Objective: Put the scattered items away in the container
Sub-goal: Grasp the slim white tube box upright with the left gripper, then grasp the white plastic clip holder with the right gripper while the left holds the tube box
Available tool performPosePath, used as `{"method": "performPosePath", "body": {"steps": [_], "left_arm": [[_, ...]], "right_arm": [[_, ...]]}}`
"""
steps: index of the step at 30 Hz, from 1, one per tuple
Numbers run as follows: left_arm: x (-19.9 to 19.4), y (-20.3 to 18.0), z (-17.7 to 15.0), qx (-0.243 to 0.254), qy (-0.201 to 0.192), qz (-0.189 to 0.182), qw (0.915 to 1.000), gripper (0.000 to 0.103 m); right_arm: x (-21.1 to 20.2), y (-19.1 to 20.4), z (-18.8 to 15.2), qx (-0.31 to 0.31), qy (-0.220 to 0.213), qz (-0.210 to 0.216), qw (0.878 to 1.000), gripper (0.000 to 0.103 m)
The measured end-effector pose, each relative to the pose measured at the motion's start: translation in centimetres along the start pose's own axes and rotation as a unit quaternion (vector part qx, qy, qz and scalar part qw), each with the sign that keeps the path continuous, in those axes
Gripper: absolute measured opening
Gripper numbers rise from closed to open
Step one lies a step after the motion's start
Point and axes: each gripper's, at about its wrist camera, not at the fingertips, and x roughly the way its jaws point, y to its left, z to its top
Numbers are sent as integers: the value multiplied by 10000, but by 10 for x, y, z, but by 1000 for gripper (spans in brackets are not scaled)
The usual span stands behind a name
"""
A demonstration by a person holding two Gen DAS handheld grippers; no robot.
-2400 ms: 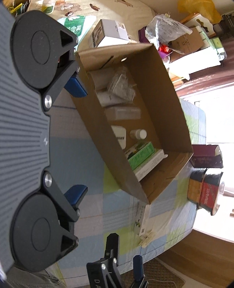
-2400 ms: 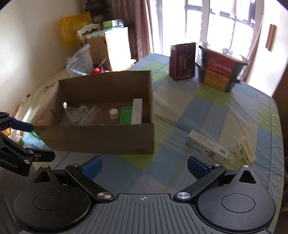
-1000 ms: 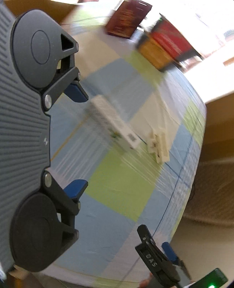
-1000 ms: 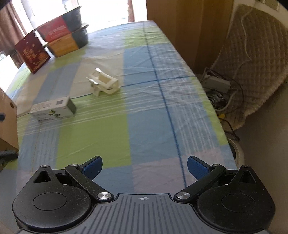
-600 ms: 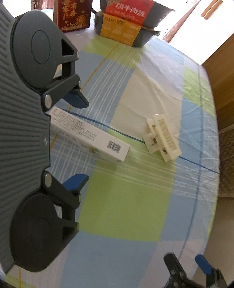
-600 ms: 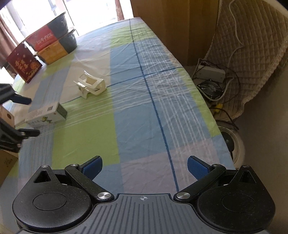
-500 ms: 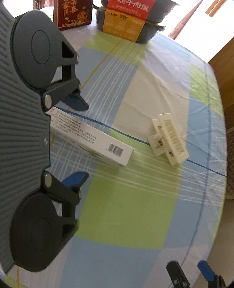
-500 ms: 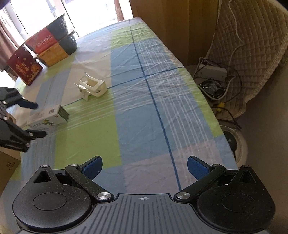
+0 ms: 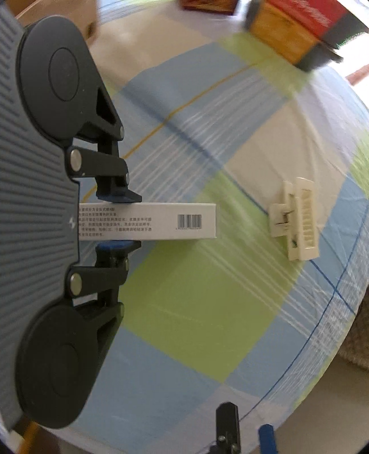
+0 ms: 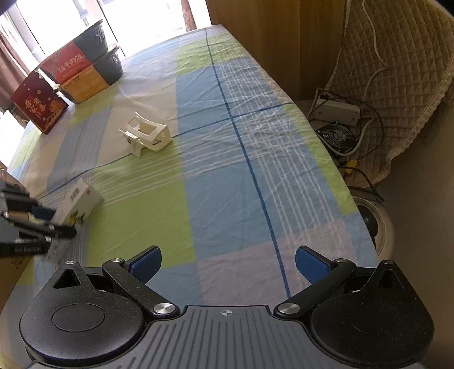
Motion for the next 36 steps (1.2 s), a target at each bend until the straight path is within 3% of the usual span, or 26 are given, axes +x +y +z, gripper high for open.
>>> {"method": "performPosePath", "body": {"steps": [8,13,16,22,26,28,29,32,36], "left_arm": [[-1,1,-8,-421,-390,6,9984,21],[-13,-4,-35,-828,-738,152,9937,21],[-20,-8,-55,-1248,-885,109,9882,21],[-31,0,-72,-1944,-1132,-8,9744,21],[-40,12,-65,-2156,-1301,55,9678,21],[-47,19,-60,-2210,-1412,117,9649,21],[-50,22,-57,-2247,-1465,143,9632,21],[-58,31,-50,-2350,-1584,192,9588,21],[-62,35,-45,-2405,-1649,185,9564,21]], "right_arm": [[5,5,0,-102,37,-38,9999,103],[1,5,2,-143,-163,319,9993,103],[2,14,11,-503,-356,585,9964,103],[23,46,45,-2151,-904,938,9678,103],[59,62,72,-2871,-825,1036,9487,103],[74,70,83,-3108,-715,1096,9414,95],[80,73,87,-3197,-653,1113,9387,90],[95,84,95,-3374,-624,1052,9334,90],[109,95,103,-3221,-567,1065,9390,86]]}}
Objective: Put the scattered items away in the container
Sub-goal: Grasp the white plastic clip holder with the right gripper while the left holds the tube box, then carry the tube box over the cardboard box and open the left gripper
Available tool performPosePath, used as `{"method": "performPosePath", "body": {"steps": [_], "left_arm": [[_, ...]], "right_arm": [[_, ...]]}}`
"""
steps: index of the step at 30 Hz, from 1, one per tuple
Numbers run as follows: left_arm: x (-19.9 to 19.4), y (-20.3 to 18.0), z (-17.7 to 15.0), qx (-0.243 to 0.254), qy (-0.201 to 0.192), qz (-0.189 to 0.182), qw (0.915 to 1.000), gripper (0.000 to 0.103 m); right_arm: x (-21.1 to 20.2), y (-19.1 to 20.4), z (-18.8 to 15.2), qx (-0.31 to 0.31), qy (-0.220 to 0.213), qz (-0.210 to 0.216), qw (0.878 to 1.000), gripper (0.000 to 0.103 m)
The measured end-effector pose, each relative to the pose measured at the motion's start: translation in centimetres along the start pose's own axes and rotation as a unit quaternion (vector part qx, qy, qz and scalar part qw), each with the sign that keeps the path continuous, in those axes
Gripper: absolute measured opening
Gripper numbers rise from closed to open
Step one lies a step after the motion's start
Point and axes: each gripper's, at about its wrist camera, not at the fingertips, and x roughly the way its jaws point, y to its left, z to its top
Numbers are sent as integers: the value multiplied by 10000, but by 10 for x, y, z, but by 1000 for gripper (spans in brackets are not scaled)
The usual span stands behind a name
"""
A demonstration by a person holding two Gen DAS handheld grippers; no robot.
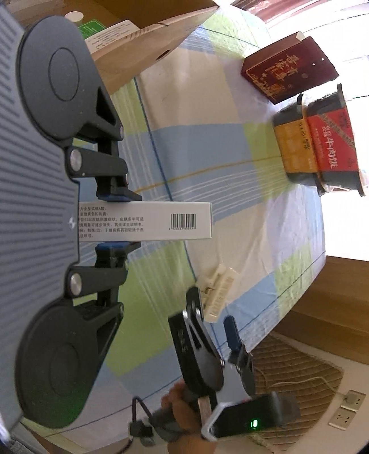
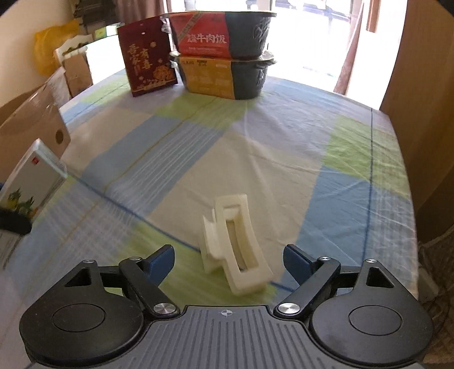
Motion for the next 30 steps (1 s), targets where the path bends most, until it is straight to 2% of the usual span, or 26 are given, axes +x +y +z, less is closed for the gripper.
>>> {"method": "performPosePath", "body": {"steps": [1,2,6,9,12,16,19,22,25,27,30], "left_arm": [[0,0,1,-16,-2,-13,10000,21],[0,0,1,-27,0,-25,10000,21],[-1,0,-4,-66,36,-69,9999,21],[-5,1,-9,-110,40,-98,9999,21],[-11,3,-15,-171,50,-136,9997,21],[-23,4,-26,-244,46,-247,9994,21],[-36,4,-37,-327,45,-337,9989,21],[-52,7,-50,-526,11,-449,9976,21],[-71,12,-63,-710,-72,-478,9963,21],[-87,18,-71,-832,-161,-453,9954,21],[-111,34,-84,-1012,-292,-394,9937,21]], "right_arm": [[3,0,1,25,49,-15,10000,74],[7,0,2,52,109,-28,9999,68],[7,3,1,80,316,-105,9994,49],[2,5,-2,170,446,-60,9988,44],[-11,15,-12,382,627,40,9973,43],[-36,26,-29,1005,871,294,9907,43],[-57,26,-42,1971,935,729,9732,42],[-78,24,-55,3109,830,1347,9372,42],[-98,30,-61,3703,633,1777,9096,42],[-112,39,-60,3853,499,1973,9001,42],[-126,57,-48,3754,372,2178,9001,42]]}}
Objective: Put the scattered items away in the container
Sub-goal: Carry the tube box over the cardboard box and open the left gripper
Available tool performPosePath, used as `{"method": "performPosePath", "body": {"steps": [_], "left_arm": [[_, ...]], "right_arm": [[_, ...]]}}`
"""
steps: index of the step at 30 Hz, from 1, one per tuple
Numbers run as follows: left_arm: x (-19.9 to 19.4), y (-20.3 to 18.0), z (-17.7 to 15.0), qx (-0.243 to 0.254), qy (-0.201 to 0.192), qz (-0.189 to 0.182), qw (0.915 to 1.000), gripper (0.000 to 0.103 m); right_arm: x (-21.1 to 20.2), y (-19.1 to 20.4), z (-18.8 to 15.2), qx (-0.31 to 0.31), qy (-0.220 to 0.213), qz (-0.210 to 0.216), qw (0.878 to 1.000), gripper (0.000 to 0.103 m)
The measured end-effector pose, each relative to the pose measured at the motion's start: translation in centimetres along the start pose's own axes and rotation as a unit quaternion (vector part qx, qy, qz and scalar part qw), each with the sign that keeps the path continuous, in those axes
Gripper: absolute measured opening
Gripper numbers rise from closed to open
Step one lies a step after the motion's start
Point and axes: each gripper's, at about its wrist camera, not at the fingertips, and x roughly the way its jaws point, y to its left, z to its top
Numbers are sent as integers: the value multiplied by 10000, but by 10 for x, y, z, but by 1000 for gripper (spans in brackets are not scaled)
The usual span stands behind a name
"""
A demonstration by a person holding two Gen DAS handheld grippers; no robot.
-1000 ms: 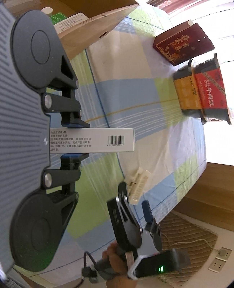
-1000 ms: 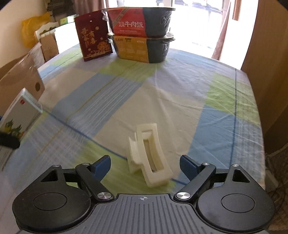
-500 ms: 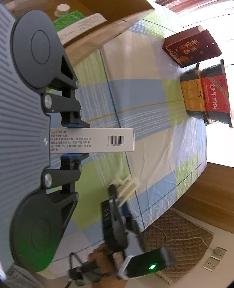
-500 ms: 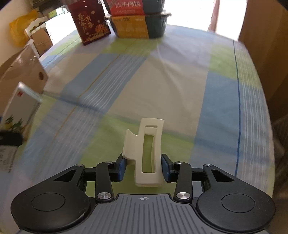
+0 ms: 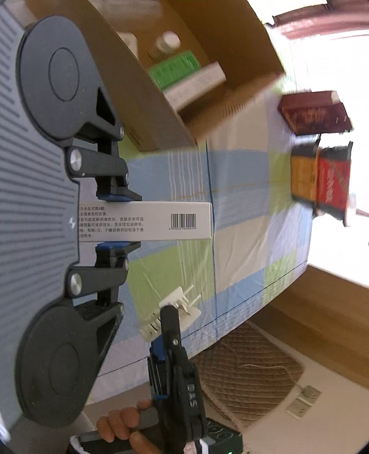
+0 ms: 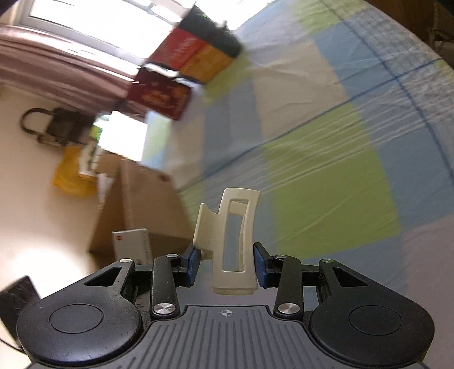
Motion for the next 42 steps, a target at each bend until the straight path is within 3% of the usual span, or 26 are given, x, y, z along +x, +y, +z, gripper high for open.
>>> {"method": "performPosePath", "body": {"steps": [10,15,19,24,32,37,42], "left_arm": [[-98,80,-8,-394,-474,537,9967,21],[-135,132,-3,-576,-592,1059,9909,21],[-144,168,4,-626,-528,1266,9886,21],[-126,201,21,-395,-221,1262,9910,21],[-62,227,54,885,277,1158,9889,21],[-12,226,60,2005,634,1298,9690,21],[16,224,66,2528,698,1282,9564,22]], "right_arm": [[30,89,-23,-524,284,853,9946,42],[64,123,-26,-674,450,1029,9914,42],[86,144,-25,-801,539,1040,9899,42],[115,167,-17,-1034,560,899,9890,42],[156,186,-3,-1311,637,527,9879,42],[173,182,-2,-1471,740,236,9861,42],[179,181,0,-1710,777,-10,9822,42]]}}
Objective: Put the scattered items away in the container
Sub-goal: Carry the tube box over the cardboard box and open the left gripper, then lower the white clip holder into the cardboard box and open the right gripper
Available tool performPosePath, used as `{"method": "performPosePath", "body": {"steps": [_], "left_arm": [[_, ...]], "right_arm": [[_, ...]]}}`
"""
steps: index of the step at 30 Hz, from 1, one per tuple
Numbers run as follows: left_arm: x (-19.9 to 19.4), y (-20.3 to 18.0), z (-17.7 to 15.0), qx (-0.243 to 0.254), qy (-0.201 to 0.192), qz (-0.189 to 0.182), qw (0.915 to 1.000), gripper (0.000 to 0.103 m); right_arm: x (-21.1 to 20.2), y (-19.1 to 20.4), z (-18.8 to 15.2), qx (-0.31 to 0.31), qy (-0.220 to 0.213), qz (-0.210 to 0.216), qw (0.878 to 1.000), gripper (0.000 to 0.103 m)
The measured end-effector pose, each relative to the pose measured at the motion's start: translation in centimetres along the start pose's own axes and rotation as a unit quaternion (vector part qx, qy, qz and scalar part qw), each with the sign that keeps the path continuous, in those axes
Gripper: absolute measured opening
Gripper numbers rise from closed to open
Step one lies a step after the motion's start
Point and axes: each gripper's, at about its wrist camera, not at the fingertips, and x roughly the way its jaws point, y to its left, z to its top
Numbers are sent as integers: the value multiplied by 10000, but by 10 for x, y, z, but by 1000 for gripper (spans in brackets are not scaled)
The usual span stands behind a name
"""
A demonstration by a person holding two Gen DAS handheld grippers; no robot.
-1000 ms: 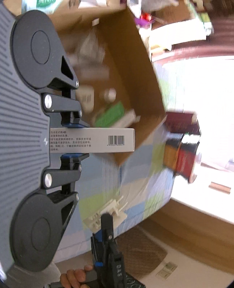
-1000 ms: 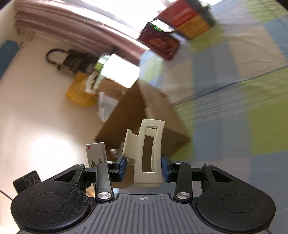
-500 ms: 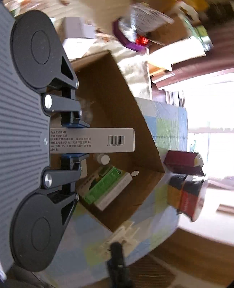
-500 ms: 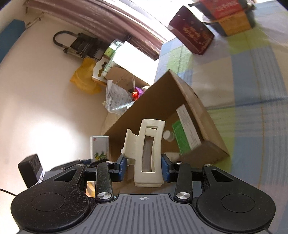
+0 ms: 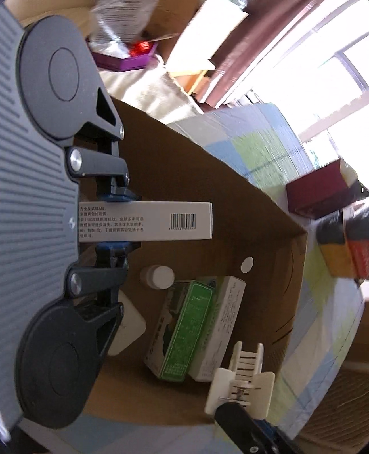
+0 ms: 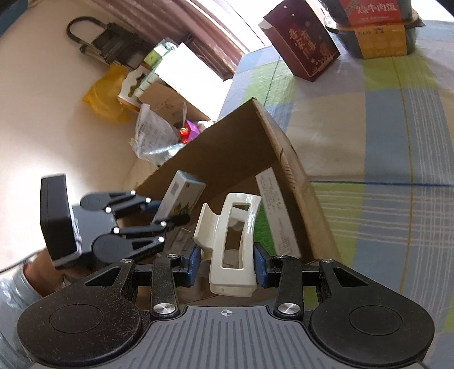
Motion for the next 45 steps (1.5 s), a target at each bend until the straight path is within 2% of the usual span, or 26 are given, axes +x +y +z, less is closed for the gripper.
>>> {"method": "performPosePath", "body": {"steps": [4,7,10,15,20,25,31,38,45], "left_arm": [[10,-6,7,341,-183,247,9989,24],[9,-5,8,322,-293,275,9987,34],[5,-2,6,222,-320,237,9990,35],[-11,9,-6,-392,-259,7,9989,34],[-34,16,-24,-999,-167,-185,9947,34],[-48,20,-42,-1486,47,-224,9886,34],[-58,21,-59,-1941,440,-78,9800,34],[-69,20,-72,-2154,498,-25,9753,36],[-73,19,-79,-2150,476,126,9754,38]], "right_arm": [[5,1,3,-124,33,-146,9998,41],[6,1,3,-148,46,-168,9997,41],[7,2,3,-179,52,-178,9997,41],[10,4,2,-249,80,-198,9995,41],[13,10,2,-345,133,-204,9991,41],[17,18,1,-447,187,-195,9986,41],[23,28,-2,-578,288,-183,9977,41],[32,37,-5,-737,438,-223,9961,41],[42,42,-7,-819,588,-193,9947,41]]}}
